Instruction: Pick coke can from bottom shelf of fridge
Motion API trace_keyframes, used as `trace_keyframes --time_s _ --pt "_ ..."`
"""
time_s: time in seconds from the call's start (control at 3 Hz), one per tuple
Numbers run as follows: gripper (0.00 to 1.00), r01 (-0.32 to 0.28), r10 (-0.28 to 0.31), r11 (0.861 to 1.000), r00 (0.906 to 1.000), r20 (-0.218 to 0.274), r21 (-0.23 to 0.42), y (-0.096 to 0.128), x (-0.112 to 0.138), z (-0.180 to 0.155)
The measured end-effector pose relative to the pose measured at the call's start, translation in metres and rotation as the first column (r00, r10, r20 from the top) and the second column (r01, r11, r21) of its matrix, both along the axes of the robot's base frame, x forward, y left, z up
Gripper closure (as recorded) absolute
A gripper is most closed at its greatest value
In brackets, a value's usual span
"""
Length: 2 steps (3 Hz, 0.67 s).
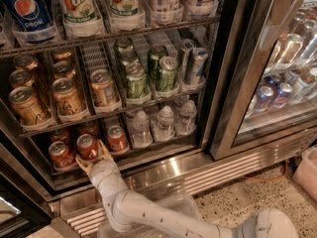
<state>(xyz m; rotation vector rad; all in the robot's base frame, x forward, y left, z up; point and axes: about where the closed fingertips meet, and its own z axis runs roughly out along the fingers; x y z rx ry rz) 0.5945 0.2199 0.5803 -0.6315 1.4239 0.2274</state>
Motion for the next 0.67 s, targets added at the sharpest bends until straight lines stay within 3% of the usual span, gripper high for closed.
trace_keyframes --time_s 0.67 --pt "0.5 0.004 -0.004 1.0 0.9999 0.013 -0.003 0.0027 -0.001 0.0046"
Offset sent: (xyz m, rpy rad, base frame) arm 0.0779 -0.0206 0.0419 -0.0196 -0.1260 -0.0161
